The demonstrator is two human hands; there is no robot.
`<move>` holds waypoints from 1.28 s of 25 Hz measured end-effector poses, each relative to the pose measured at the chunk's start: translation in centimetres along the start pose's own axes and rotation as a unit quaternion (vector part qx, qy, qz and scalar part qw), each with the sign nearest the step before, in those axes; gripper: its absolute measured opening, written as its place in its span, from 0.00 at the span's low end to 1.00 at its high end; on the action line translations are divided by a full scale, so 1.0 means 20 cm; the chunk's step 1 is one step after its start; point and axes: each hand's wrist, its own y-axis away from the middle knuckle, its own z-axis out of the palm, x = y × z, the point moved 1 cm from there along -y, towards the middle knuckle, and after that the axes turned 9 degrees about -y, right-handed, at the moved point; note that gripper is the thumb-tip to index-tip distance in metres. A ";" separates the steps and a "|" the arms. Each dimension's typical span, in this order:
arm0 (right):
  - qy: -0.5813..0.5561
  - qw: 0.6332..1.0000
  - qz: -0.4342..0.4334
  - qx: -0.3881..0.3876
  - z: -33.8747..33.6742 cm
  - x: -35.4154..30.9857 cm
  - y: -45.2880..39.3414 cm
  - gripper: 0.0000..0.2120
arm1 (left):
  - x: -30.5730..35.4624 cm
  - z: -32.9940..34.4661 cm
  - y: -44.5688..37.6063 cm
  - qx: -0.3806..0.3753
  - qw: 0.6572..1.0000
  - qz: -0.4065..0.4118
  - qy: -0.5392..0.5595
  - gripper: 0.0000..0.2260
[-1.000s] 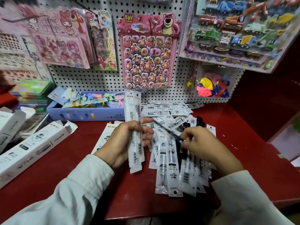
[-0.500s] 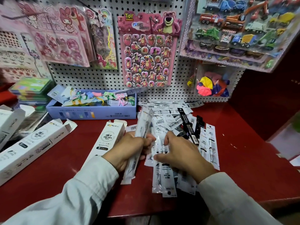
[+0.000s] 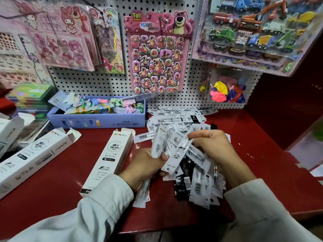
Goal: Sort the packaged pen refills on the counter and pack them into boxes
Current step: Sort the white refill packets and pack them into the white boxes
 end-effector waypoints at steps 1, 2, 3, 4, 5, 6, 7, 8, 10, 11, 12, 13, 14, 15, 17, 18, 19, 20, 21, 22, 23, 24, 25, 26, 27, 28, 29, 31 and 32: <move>0.007 1.000 -0.004 -0.009 0.00 0.00 0.00 0.11 | 0.00 0.01 0.00 -0.002 1.000 -0.002 0.022 0.08; 0.013 1.000 -0.011 -0.025 0.01 0.00 0.00 0.12 | 0.01 0.02 0.00 -0.007 0.999 -0.005 0.052 0.06; 0.018 0.999 -0.021 -0.042 0.03 0.01 0.00 0.12 | 0.01 0.03 0.00 -0.012 0.996 -0.009 0.087 0.04; 0.025 0.998 -0.032 -0.055 0.05 0.01 0.01 0.11 | 0.03 0.03 0.00 -0.014 0.992 -0.016 0.126 0.02; 0.029 0.997 -0.042 -0.061 0.07 0.02 0.01 0.09 | 0.03 0.03 0.00 -0.010 0.987 -0.021 0.157 0.02; 0.033 0.997 -0.052 -0.053 0.08 0.02 0.02 0.06 | 0.03 0.02 -0.01 0.002 0.984 -0.025 0.175 0.03; 0.042 0.997 -0.066 -0.028 0.08 0.01 0.01 0.04 | 0.02 0.01 -0.01 0.018 0.983 -0.023 0.180 0.03; 0.051 0.995 -0.082 0.007 0.08 0.00 0.02 0.03 | 0.02 0.00 -0.02 0.031 0.983 -0.022 0.181 0.02; 0.013 0.996 -0.080 0.048 0.04 -0.01 0.01 0.05 | 0.02 -0.01 -0.02 0.041 0.981 -0.025 0.188 0.02; -0.015 0.998 -0.050 0.034 0.03 -0.01 0.02 0.07 | 0.02 -0.02 -0.02 0.043 0.981 -0.025 0.189 0.02; -0.007 1.000 -0.010 0.005 0.03 -0.01 0.03 0.08 | 0.02 -0.02 -0.03 0.044 0.981 -0.024 0.188 0.03; 0.053 0.998 0.022 -0.020 0.03 0.00 0.04 0.10 | 0.02 -0.01 -0.03 0.049 0.981 -0.023 0.184 0.03; 0.138 0.989 0.034 -0.029 0.05 0.02 0.04 0.13 | 0.02 -0.01 -0.02 0.056 0.982 -0.023 0.179 0.04; 0.214 0.976 0.028 -0.025 0.07 0.03 0.04 0.16 | 0.02 -0.01 -0.02 0.066 0.983 -0.020 0.173 0.05; 0.290 0.957 0.010 -0.021 0.12 0.05 0.06 0.18 | 0.02 0.00 -0.01 0.084 0.982 -0.010 0.167 0.07; 0.309 0.951 0.004 -0.026 0.15 0.05 0.07 0.18 | 0.02 0.00 -0.01 0.093 0.981 -0.008 0.168 0.07; 0.339 0.940 -0.003 -0.030 0.18 0.05 0.08 0.19 | 0.02 -0.01 -0.01 0.101 0.979 -0.010 0.176 0.07; 0.368 0.929 -0.012 -0.028 0.19 0.05 0.08 0.19 | 0.02 -0.03 -0.01 0.107 0.976 -0.013 0.188 0.07; 0.379 0.925 -0.013 -0.027 0.20 0.06 0.06 0.18 | 0.03 -0.05 -0.02 0.113 0.974 -0.015 0.197 0.07; 0.367 0.930 -0.008 -0.029 0.20 0.06 0.05 0.17 | 0.04 -0.08 -0.02 0.119 0.972 -0.014 0.203 0.07; 0.337 0.941 0.001 -0.037 0.19 0.06 0.04 0.16 | 0.05 -0.11 -0.03 0.125 0.970 -0.014 0.208 0.08; 0.301 0.952 0.011 -0.048 0.19 0.07 0.03 0.16 | 0.06 -0.14 -0.04 0.132 0.968 -0.014 0.212 0.09; 0.267 0.962 0.018 -0.060 0.18 0.07 0.02 0.16 | 0.07 -0.18 -0.04 0.138 0.968 -0.016 0.209 0.09; 0.232 0.970 0.020 -0.068 0.18 0.07 0.02 0.16 | 0.07 -0.21 -0.05 0.143 0.973 -0.013 0.182 0.10; 0.191 0.979 0.019 -0.071 0.17 0.07 0.03 0.15 | 0.07 -0.24 -0.05 0.147 0.982 -0.005 0.120 0.11; 0.148 0.986 0.019 -0.072 0.16 0.06 0.03 0.14 | 0.06 -0.26 -0.06 0.145 0.989 0.010 0.016 0.12; 0.110 0.991 0.021 -0.073 0.15 0.05 0.03 0.13 | 0.05 -0.27 -0.06 0.131 0.984 0.028 -0.116 0.12; 0.062 0.995 0.028 -0.072 0.14 0.03 0.03 0.11 | 0.04 -0.25 -0.05 0.084 0.929 0.074 -0.353 0.09; 0.042 0.996 0.033 -0.069 0.14 0.02 0.04 0.10 | 0.04 -0.24 -0.05 0.059 0.898 0.104 -0.423 0.07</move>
